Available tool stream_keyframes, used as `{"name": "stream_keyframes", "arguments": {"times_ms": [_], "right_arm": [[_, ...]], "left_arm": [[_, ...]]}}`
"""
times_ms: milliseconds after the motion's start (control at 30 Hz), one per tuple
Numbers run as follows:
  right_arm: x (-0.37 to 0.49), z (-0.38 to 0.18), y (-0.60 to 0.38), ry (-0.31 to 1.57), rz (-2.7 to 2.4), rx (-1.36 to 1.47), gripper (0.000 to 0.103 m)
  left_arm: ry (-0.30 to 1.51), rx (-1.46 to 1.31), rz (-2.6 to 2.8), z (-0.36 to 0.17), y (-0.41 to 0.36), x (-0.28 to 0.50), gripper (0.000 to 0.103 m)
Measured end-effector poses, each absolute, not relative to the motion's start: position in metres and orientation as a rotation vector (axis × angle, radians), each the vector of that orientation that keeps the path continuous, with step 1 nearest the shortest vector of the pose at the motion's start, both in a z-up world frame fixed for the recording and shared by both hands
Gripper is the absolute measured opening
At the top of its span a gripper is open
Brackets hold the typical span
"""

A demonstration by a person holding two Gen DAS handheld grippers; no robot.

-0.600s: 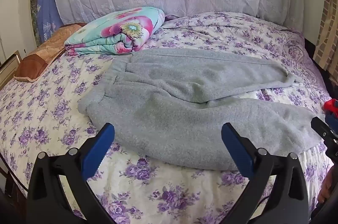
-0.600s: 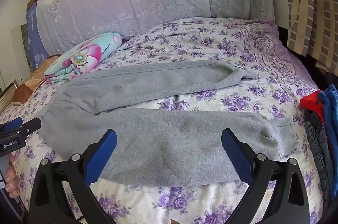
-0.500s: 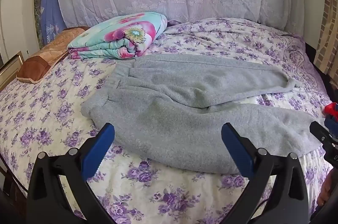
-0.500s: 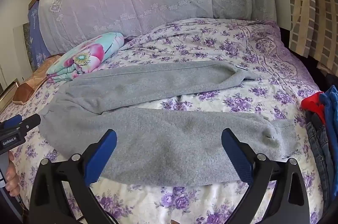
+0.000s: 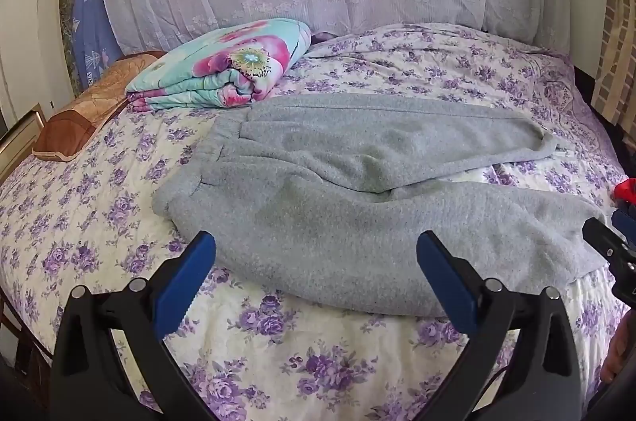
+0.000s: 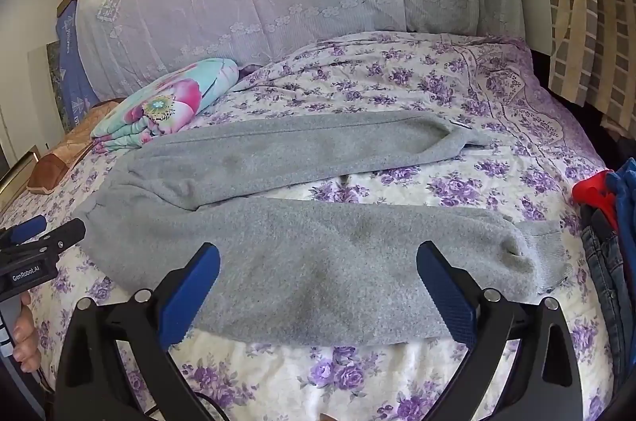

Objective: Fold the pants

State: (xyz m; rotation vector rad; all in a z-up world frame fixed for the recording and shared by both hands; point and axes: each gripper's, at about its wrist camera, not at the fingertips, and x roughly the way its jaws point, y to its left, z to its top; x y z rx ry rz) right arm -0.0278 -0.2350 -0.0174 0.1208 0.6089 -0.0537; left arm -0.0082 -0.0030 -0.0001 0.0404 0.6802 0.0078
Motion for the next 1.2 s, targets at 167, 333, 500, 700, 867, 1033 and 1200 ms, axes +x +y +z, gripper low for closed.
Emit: {"name": "stream_keyframes", "arguments": {"times_ms": [167, 333, 500, 700, 867, 1033, 1200], "right_arm": [[-0.029, -0.016, -0.233, 0.610, -0.044, 0.114, 0.099], [-0.029, -0.016, -0.232, 0.609, -0.045, 0.114, 0.099], [-0.029, -0.017, -0.232, 0.610, -0.045, 0.115, 0.099], [-0.029, -0.017, -0.233, 0.610, -0.045, 0.115, 0.099], [-0.029, -0.018, -0.233, 0.611, -0.045, 0.117, 0.099], [-0.029, -0.020, -0.235, 0.612, -0.046, 0.121, 0.099], [-0.029, -0.020, -0.236, 0.613, -0.046, 0.121, 0.099]], "left_arm": [[0.690, 0.034, 0.020, -0.001, 0.000, -0.007, 0.099], [0.697, 0.027, 0.025, -0.002, 0.003, -0.006, 0.099], [0.698, 0.026, 0.025, -0.004, 0.004, -0.006, 0.099], [0.699, 0.027, 0.027, -0.005, 0.003, -0.007, 0.099], [0.701, 0.027, 0.027, -0.007, 0.003, -0.006, 0.099], [0.705, 0.026, 0.029, -0.010, 0.004, -0.006, 0.099], [0.707, 0.024, 0.031, -0.011, 0.005, -0.006, 0.099]]}}
